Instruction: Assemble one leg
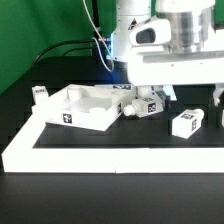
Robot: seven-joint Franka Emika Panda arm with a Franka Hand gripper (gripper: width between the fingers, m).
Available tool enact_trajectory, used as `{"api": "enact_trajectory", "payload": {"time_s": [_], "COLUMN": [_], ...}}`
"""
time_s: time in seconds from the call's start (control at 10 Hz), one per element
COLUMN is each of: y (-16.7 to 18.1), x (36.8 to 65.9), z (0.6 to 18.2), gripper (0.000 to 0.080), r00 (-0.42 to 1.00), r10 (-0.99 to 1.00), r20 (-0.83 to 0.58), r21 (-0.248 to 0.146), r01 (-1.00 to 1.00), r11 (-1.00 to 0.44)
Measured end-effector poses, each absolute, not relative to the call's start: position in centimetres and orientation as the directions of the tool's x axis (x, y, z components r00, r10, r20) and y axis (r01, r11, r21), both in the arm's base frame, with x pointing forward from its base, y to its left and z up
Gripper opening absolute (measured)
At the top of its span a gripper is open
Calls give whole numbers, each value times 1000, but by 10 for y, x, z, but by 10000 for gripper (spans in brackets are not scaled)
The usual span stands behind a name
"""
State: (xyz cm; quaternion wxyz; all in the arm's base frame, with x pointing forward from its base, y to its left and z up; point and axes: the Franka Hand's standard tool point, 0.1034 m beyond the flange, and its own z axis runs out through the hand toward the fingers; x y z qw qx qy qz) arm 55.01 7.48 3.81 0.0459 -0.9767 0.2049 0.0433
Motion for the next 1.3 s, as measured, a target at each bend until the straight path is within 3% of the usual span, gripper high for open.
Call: {"api": "enact_trajectory", "payload": {"time_s": [0.2, 0.5, 0.7, 0.8, 0.9, 1.0, 1.3], "y": [75, 75, 75, 75, 76, 78, 116], "x": [550, 550, 550, 550, 550, 548, 479], "z": [27, 22, 22, 22, 22, 23, 47], "gripper": [649, 649, 393, 393, 279, 279, 279], "r00": [843, 862, 863, 863, 864, 865, 889], "r10": [-524, -496, -495, -494, -493, -490, -447], "r20": [-117, -107, -107, -106, -106, -105, -99], "r21": [-83, -88, -88, -88, -88, -89, -69], "r01": [-534, -505, -504, -503, -502, -499, -455], "r11": [-841, -858, -859, -860, -861, -862, -888]}}
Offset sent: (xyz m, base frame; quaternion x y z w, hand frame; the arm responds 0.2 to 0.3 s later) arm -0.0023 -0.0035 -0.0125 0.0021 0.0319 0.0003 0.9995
